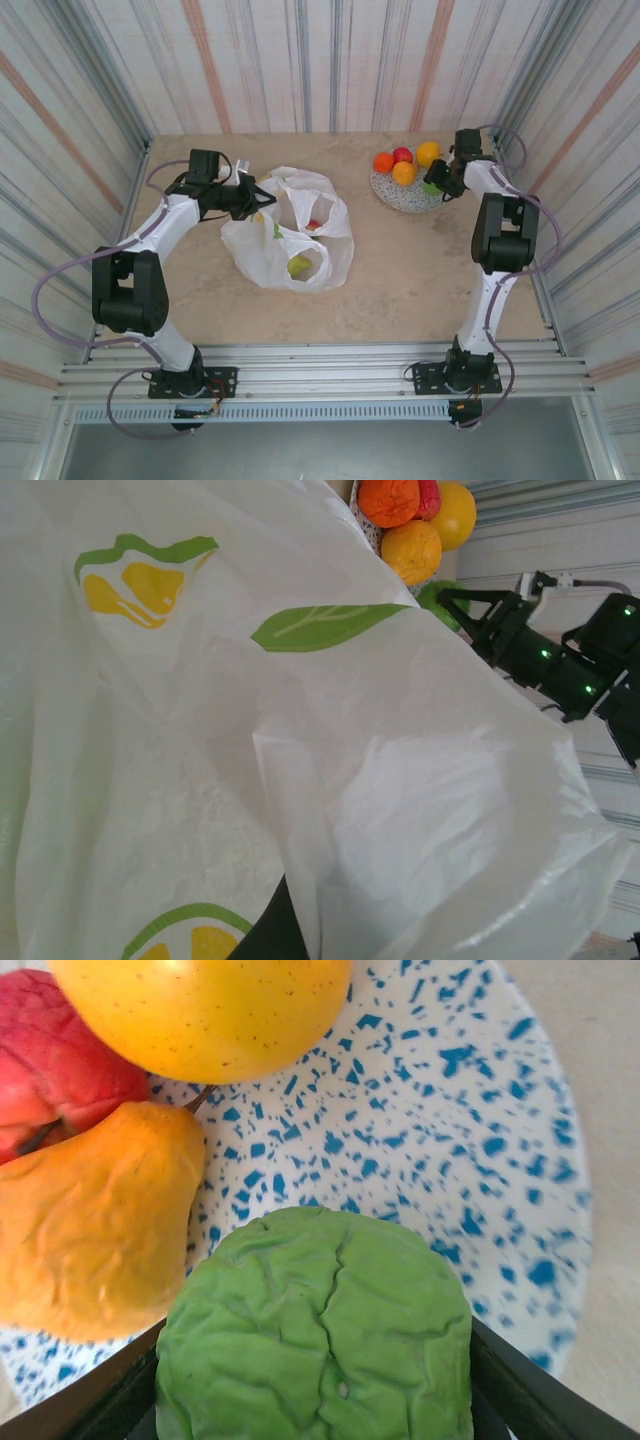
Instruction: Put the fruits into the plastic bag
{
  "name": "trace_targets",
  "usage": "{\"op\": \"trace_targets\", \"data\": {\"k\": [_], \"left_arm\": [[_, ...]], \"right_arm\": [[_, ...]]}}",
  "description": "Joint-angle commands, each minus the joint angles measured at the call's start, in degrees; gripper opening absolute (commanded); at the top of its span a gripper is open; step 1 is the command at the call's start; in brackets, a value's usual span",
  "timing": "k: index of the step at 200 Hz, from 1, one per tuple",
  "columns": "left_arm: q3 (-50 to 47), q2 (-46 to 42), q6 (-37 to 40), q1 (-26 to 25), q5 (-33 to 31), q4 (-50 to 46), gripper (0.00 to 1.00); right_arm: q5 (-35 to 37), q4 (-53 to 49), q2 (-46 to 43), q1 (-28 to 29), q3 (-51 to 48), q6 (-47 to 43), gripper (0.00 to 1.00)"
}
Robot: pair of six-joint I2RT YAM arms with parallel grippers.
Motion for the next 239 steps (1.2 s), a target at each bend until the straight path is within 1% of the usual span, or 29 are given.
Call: {"op": "trace_targets", "data": {"k": [1, 24, 49, 67, 86, 102, 132, 149, 166, 199, 239], "left_arm": [[-0.6, -2.1, 0.2, 0.6, 1.1, -0.3, 0.0], [-0.6, -2.2, 0.2, 0.6, 1.0, -0.3, 0.0], [-0.6, -2.1, 0.2, 0.6, 1.1, -0.2, 0.0], [-0.6, -2.2, 0.3, 0.6, 0.9, -0.4, 0.0], [-0.6, -2.2, 0.4, 0.6, 0.8, -0.4, 0.0], [-0.6, -2.3, 0.4, 0.6, 0.8, -0.4, 0.0], [-0.6, -2.5, 0.4, 0.6, 0.6, -0.5, 0.0], [-0.7, -2.6, 0.5, 0.6, 0.5, -0.5, 0.0], [-0.6, -2.6, 0.5, 0.6, 0.5, -0.5, 0.0], [-0.6, -2.8, 0.5, 0.5, 0.5, -0.5, 0.0], [-0.6, -2.9, 0.5, 0.3, 0.5, -0.5, 0.0]], "right_arm": [[-1.7, 2.9, -10.8, 0.0, -5.6, 0.9, 0.62], [-5.2, 7.8, -21.3, 1.8, -16.1, 3.3, 0.62], [-7.7, 11.4, -32.2, 6.7, -26.2, 4.7, 0.61], [-7.6, 11.0, -38.5, 12.3, -30.9, 3.7, 0.6], [-6.9, 10.1, -43.7, 19.9, -35.6, 2.0, 0.59], [-6.3, 10.0, -46.9, 25.6, -39.8, 1.8, 0.58], [-5.4, 12.5, -51.0, 33.4, -47.4, 2.2, 0.57], [-5.0, 14.4, -51.6, 36.5, -50.2, 1.8, 0.57], [-5.5, 17.3, -50.0, 38.9, -51.4, 2.2, 0.57], [-4.8, 25.4, -41.6, 42.4, -50.6, 3.5, 0.57], [-4.1, 33.3, -30.3, 45.6, -44.6, 4.2, 0.56]]}}
